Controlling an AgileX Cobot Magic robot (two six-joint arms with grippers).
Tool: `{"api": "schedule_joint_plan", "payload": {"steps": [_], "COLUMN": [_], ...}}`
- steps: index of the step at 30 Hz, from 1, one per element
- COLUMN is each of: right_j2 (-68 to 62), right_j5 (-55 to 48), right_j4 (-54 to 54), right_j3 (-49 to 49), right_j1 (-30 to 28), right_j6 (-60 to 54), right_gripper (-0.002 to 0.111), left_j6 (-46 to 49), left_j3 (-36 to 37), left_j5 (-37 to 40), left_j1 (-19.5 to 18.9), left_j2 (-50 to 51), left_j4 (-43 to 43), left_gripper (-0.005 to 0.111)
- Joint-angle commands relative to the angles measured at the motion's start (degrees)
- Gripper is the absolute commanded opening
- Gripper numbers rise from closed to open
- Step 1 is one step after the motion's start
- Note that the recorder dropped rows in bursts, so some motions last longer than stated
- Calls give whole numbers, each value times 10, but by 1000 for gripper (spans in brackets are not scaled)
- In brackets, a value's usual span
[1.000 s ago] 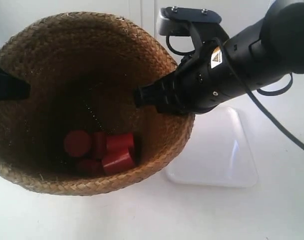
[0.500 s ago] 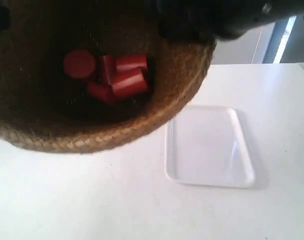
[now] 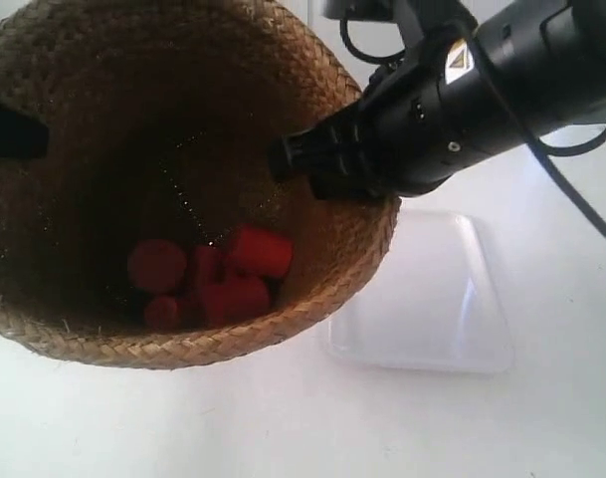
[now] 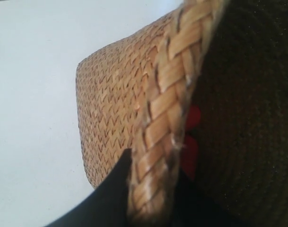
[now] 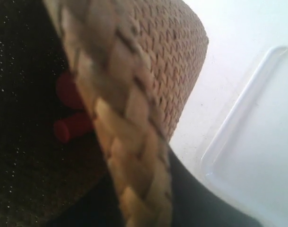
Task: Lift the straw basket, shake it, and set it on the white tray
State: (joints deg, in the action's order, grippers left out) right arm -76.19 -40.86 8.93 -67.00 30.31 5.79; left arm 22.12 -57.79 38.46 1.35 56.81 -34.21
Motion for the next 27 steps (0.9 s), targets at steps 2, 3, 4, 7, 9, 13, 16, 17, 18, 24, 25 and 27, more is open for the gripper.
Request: {"api": "schedule_joint_plan", "payload": {"steps": [2, 3, 4, 7, 9, 13, 16, 17, 18, 24, 25, 27], "right_j2": [-6, -6, -6, -6, -6, -5, 25, 43, 63, 34, 28, 33], "right_j5": [29, 35, 41, 49, 53, 67, -21, -47, -58, 13, -4, -2], "right_j4": [-16, -16, -16, -16, -16, -16, -16, -16, -13, -10, -9, -1], "right_j3": [40, 47, 52, 58, 58, 54, -38, -84, -127, 13, 14, 14], "right_j1": [-5, -5, -5, -5, -5, -5, -5, -5, -5, -8, -11, -6], "right_j6": [-14, -10, -7, -6, -6, -7, -41, -46, -46, 6, 7, -31], "right_gripper": [0, 0, 0, 0, 0, 0, 0, 0, 0, 0, 0, 0], "left_j6": [13, 13, 13, 15, 15, 15, 15, 15, 15, -22, -3, 33], "left_j3": [4, 11, 18, 39, 45, 44, -39, -71, -116, -20, -19, -23], "left_j5": [4, 4, 4, -9, -14, -29, 15, 32, 48, 33, 40, 36], "left_j1": [0, 0, 0, 0, 0, 0, 0, 0, 0, -1, -1, 1], "left_j2": [-7, -7, -7, -7, -7, -7, -26, -36, -46, -1, -1, -11], "left_j4": [-11, -11, -11, -11, -11, -15, -30, -34, -40, -14, -14, -40], "left_gripper": [0, 0, 0, 0, 0, 0, 0, 0, 0, 0, 0, 0]}}
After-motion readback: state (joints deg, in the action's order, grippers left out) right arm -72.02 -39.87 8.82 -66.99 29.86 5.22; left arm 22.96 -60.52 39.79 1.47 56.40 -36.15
